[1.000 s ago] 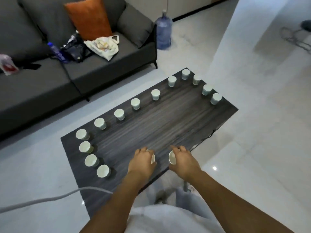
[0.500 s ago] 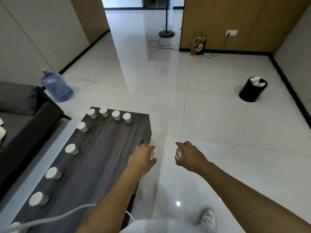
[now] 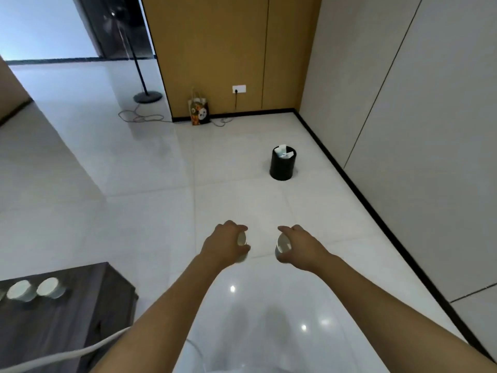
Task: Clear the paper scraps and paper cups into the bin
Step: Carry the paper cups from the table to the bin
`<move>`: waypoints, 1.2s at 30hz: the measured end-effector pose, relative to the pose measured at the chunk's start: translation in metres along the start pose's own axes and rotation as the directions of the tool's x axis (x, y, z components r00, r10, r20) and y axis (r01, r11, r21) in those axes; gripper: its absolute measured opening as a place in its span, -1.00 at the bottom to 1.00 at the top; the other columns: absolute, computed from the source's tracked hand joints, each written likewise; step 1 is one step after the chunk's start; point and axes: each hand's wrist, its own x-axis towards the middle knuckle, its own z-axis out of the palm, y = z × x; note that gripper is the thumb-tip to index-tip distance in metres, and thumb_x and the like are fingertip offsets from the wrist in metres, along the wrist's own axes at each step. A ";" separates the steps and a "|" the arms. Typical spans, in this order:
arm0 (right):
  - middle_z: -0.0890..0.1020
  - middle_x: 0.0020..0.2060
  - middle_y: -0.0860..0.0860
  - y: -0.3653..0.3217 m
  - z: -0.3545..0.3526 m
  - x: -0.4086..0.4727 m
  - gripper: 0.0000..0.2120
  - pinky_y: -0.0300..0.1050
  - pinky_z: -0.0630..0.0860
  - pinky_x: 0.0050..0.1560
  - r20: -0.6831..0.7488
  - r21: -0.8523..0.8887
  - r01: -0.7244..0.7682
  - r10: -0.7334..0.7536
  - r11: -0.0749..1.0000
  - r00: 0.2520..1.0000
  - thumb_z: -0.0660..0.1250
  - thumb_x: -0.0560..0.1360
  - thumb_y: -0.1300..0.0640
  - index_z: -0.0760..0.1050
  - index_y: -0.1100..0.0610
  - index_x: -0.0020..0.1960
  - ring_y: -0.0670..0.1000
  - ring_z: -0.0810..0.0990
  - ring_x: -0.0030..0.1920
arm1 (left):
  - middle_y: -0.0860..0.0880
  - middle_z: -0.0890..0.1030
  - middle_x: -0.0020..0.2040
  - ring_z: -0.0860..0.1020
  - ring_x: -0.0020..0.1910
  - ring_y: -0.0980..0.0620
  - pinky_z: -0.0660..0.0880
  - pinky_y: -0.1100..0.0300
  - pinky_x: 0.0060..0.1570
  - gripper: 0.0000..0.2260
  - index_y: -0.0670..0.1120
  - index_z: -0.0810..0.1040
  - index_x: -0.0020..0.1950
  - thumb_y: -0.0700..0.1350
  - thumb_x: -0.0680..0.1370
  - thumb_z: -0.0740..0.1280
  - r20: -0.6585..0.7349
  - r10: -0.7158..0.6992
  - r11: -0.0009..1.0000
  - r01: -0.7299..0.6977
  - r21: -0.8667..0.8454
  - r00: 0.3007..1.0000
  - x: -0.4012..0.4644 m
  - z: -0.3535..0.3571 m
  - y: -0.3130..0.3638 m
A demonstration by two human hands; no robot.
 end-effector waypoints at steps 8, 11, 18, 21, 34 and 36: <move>0.32 0.34 0.07 0.075 -0.074 0.070 -0.28 -0.04 0.46 0.24 -0.063 0.082 -0.170 0.175 0.982 0.983 0.40 0.45 0.04 0.17 0.03 0.52 0.10 0.39 0.32 | 0.01 0.40 0.34 0.38 0.30 -0.02 0.48 -0.01 0.17 -0.54 0.04 0.41 0.38 0.01 0.49 0.36 0.056 0.171 0.985 -0.172 0.025 0.984 0.131 0.003 0.080; 0.32 0.33 0.07 0.092 -0.096 0.115 -0.28 -0.04 0.49 0.20 -0.093 0.104 -0.207 0.217 0.973 0.972 0.41 0.44 0.05 0.17 0.03 0.52 0.10 0.40 0.30 | 0.02 0.40 0.35 0.37 0.30 -0.02 0.48 0.01 0.15 -0.56 0.04 0.41 0.38 0.01 0.50 0.34 0.059 0.219 0.975 -0.221 0.025 0.974 0.192 0.001 0.095; 0.32 0.33 0.06 0.110 -0.167 0.232 -0.29 -0.09 0.50 0.16 -0.148 0.164 -0.293 0.317 0.942 0.937 0.39 0.45 0.06 0.17 0.03 0.52 0.09 0.41 0.29 | 0.04 0.40 0.33 0.37 0.28 -0.01 0.53 0.00 0.07 -0.58 0.05 0.42 0.36 -0.01 0.51 0.34 0.078 0.283 0.957 -0.287 0.035 0.956 0.337 -0.036 0.119; 0.33 0.31 0.06 0.114 -0.194 0.281 -0.30 -0.06 0.53 0.14 -0.165 0.201 -0.312 0.346 0.929 0.924 0.39 0.45 0.06 0.17 0.03 0.52 0.09 0.42 0.27 | 0.05 0.39 0.34 0.36 0.29 0.00 0.52 0.03 0.07 -0.58 0.06 0.41 0.37 0.00 0.51 0.33 0.076 0.301 0.949 -0.307 0.072 0.951 0.395 -0.054 0.126; 0.33 0.32 0.06 0.191 -0.295 0.495 -0.30 -0.04 0.52 0.16 -0.120 0.215 -0.281 0.311 0.935 0.943 0.41 0.45 0.05 0.18 0.03 0.51 0.09 0.41 0.29 | 0.02 0.43 0.29 0.42 0.23 -0.02 0.51 0.03 0.08 -0.63 0.04 0.48 0.28 0.00 0.48 0.36 0.057 0.243 0.970 -0.244 0.014 0.968 0.641 -0.057 0.179; 0.33 0.32 0.06 0.211 -0.319 0.532 -0.29 -0.03 0.53 0.15 -0.111 0.209 -0.274 0.301 0.939 0.947 0.40 0.45 0.06 0.17 0.03 0.52 0.09 0.41 0.29 | 0.01 0.44 0.28 0.41 0.23 -0.02 0.50 0.05 0.08 -0.64 0.04 0.49 0.27 0.00 0.48 0.37 0.047 0.234 0.972 -0.235 0.009 0.971 0.682 -0.054 0.193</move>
